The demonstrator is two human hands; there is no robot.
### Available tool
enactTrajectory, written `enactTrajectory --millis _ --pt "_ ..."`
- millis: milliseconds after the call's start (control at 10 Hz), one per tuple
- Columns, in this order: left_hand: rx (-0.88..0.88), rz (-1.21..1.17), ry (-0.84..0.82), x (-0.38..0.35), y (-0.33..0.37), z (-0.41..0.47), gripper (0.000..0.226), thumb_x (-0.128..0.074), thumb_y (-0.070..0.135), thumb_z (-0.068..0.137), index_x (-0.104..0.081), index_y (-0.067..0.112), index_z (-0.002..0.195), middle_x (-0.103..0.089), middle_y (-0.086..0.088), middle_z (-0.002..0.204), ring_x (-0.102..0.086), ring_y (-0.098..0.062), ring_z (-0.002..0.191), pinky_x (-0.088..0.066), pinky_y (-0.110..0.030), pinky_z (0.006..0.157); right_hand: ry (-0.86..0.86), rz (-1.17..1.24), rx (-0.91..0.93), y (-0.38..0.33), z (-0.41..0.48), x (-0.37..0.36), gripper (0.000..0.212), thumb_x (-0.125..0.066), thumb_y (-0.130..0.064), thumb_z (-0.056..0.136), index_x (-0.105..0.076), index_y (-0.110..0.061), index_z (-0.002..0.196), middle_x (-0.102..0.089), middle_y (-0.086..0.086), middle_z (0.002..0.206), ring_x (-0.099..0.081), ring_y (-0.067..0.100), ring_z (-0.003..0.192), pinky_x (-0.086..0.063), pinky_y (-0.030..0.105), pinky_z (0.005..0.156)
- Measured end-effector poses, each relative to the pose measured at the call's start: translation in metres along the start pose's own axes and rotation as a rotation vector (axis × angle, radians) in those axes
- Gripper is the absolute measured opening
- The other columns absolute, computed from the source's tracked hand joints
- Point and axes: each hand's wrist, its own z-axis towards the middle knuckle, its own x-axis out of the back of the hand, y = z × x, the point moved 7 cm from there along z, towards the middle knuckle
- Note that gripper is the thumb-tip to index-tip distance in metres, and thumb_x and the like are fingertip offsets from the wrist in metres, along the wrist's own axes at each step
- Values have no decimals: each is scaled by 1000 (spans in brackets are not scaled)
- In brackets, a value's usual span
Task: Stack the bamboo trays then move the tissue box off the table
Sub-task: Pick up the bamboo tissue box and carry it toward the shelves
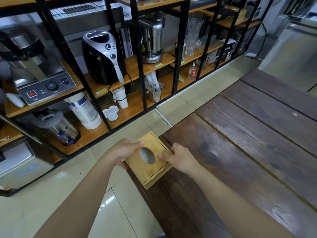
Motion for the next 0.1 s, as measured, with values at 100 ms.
enactTrajectory --millis 100 --pt "-65 241 118 9 19 -1 63 -52 48 91 -45 3 136 -50 -15 139 -49 -32 126 -44 -42 99 -42 -70 40 -1 -4 13 63 -61 -50 81 -44 -11 127 -54 9 128 -55 25 113 -49 37 89"
